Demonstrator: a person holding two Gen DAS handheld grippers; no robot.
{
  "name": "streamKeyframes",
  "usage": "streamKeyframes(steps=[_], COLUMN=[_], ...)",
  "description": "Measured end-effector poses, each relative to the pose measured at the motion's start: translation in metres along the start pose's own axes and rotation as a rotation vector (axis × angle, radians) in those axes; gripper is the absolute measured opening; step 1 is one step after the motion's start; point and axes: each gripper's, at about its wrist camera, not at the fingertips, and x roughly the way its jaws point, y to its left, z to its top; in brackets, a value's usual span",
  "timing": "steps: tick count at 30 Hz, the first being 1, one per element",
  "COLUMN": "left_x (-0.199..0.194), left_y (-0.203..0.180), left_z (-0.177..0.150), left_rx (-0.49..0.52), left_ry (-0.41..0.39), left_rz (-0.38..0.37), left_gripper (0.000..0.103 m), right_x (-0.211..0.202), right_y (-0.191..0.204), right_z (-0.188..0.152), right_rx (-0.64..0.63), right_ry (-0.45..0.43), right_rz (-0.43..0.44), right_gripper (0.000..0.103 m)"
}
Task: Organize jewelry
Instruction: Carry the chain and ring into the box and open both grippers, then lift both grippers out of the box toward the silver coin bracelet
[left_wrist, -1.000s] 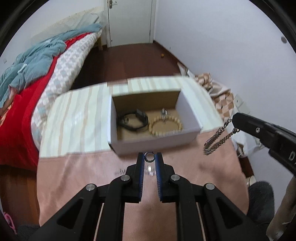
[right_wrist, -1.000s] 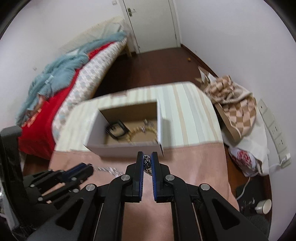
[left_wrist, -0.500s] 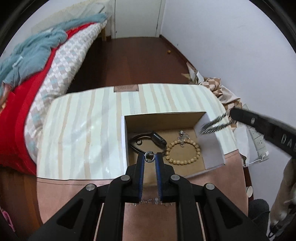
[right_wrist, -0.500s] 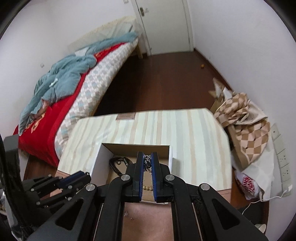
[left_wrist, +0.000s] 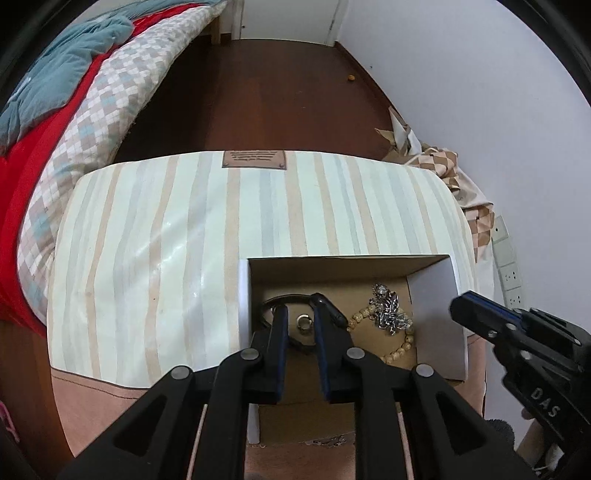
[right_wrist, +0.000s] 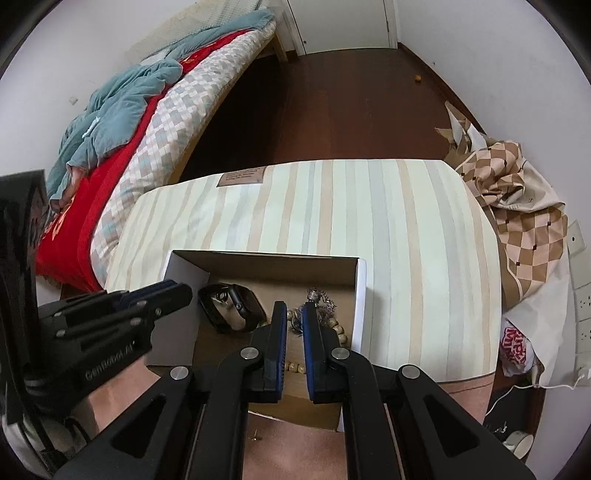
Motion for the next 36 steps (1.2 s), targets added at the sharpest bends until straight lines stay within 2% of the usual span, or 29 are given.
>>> streamKeyframes(steps=[1, 2, 4, 5, 7, 10, 12, 13, 14, 15, 17, 24, 36], left_x=[-0.001, -0.003, -0.008, -0.009, -0.015, -0.019, -0.022, -0.024, -0.026, -0.027, -0.030, -0.047, -0.100], left_y=[0.001, 0.002, 0.004, 0.005, 0.007, 0.009, 0.008, 0.008, 0.008, 0.008, 0.009, 0.013, 0.010], left_z=[0.000, -0.001, -0.004, -0.003, -0.007, -0.013, -0.020, -0.023, -0.027, -0.030, -0.036, -0.058, -0.087], left_rx=[-0.003, -0.007, -0.017, -0.017, -0.014, -0.012, 0.003, 0.008, 0.013, 0.016, 0.026, 0.029, 0.011], left_ry=[-0.004, -0.011, -0.020, -0.026, -0.047, -0.051, -0.065, -0.076, -0.086, -0.095, -0.120, -0.184, -0.270], left_rz=[0.006, 0.006, 0.017, 0.032, 0.057, 0.083, 0.127, 0.139, 0.156, 0.173, 0.211, 0.288, 0.315], left_gripper=[0.029, 0.041, 0.055, 0.066, 0.070, 0.073, 0.092, 0.095, 0.097, 0.098, 0.102, 0.102, 0.102], right_x=[-0.003, -0.006, -0.013, -0.016, -0.020, -0.023, -0.022, -0.022, -0.021, -0.020, -0.019, -0.023, -0.068], right_y=[-0.001, -0.002, -0.002, -0.002, -0.002, -0.004, -0.003, -0.002, -0.002, -0.001, 0.001, 0.007, 0.024], right_z=[0.000, 0.000, -0.001, -0.001, -0.004, -0.013, -0.019, -0.023, -0.027, -0.030, -0.038, -0.058, -0.075], right_rx=[0.003, 0.006, 0.002, 0.001, 0.002, 0.000, -0.007, -0.011, -0.014, -0.015, -0.013, 0.004, 0.009], right_ry=[-0.004, -0.008, -0.019, -0.024, -0.025, -0.023, -0.025, -0.023, -0.022, -0.020, -0.012, -0.021, -0.104], right_rz=[0.001, 0.004, -0.017, -0.026, -0.042, -0.083, -0.126, -0.154, -0.172, -0.187, -0.212, -0.262, -0.286], right_gripper=[0.009, 0.011, 0.021, 0.031, 0.042, 0.053, 0.065, 0.069, 0.078, 0.088, 0.097, 0.101, 0.102])
